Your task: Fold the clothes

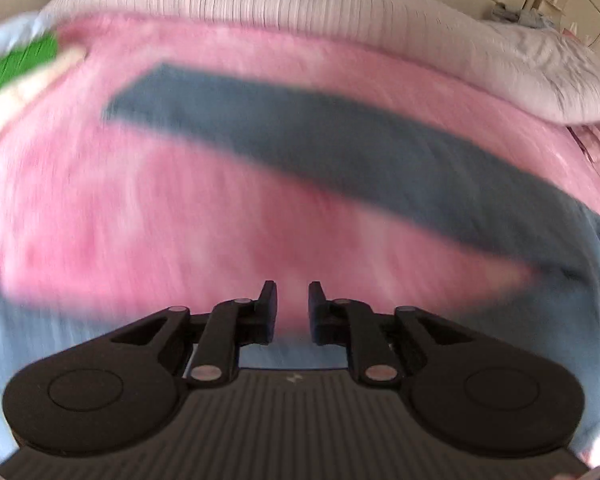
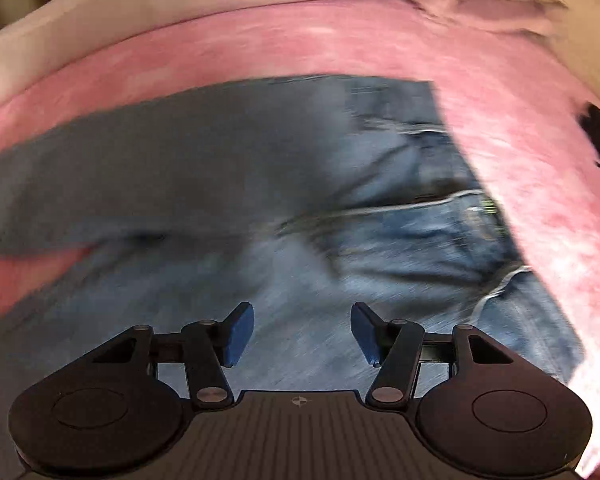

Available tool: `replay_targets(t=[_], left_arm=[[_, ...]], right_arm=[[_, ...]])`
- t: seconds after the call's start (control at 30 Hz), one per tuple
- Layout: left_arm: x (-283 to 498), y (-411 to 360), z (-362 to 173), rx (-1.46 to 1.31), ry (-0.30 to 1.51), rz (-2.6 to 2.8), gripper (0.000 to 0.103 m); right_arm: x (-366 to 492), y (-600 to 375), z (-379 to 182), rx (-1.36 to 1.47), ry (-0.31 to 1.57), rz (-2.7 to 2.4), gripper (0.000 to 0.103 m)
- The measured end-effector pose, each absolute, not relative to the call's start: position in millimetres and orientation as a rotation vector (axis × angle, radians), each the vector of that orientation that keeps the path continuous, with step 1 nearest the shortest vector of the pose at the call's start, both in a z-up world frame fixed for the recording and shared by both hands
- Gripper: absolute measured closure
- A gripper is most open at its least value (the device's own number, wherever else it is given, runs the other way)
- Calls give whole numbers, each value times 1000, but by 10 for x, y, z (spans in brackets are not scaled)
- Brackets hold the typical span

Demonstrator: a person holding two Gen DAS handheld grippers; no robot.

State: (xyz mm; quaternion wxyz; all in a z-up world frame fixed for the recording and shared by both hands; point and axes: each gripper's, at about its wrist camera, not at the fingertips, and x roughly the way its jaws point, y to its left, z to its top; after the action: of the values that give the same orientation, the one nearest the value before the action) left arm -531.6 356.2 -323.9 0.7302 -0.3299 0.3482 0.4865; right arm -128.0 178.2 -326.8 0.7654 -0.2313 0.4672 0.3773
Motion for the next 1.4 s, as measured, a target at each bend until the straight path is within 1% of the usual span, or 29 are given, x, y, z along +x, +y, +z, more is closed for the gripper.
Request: replay_targets(t=[0.03, 0.13, 0.2, 0.27, 0.33, 0.37, 0.43, 0.5, 0.6, 0.73, 1.03, 1.13, 1.4], left_arm=[[-5316, 3328, -3298, -737, 774, 1097, 89], [-5373, 2781, -3522, -779, 896, 1204, 88], [-5420, 2519, -3523, -724, 897, 1250, 88], [-5427, 2316, -3499, -694, 917, 1294, 88], [-5401, 2193, -3445, -717, 952, 1345, 88], [-5349, 2123, -3378, -734, 969, 1350, 88], [-5245, 1982, -3242, -767, 1003, 1361, 88], [-5120, 1741, -3038, -772, 992, 1348, 88], [-4928, 1465, -2712, -792, 990, 1308, 81], [-4695, 1164, -2332, -812, 1002, 1261, 78], [-4352, 723, -1442, -658, 943, 1281, 66], [-4305, 594, -1266, -613, 936, 1282, 66], [-4282, 373, -1078, -587, 914, 1261, 66]], right_arm=[[-1340, 1737, -3327, -522, 1013, 840, 45], [-1454, 1455, -3474, -577, 989, 883, 45], [-1507, 1156, -3516, -617, 963, 910, 44], [-1519, 823, -3528, -628, 964, 931, 38], [-1519, 529, -3495, -626, 973, 953, 37], [-1514, 416, -3476, -632, 989, 951, 35], [-1439, 217, -3453, -652, 1112, 874, 35], [-1378, 21, -3325, -627, 1178, 840, 36], [-1384, -261, -2964, -582, 1157, 870, 35], [-1403, -439, -2533, -596, 1149, 849, 35], [-1544, -448, -1688, -532, 1055, 987, 35], [-1638, -494, -1554, -522, 1053, 1015, 35], [-1785, -711, -1435, -495, 1086, 1036, 35]])
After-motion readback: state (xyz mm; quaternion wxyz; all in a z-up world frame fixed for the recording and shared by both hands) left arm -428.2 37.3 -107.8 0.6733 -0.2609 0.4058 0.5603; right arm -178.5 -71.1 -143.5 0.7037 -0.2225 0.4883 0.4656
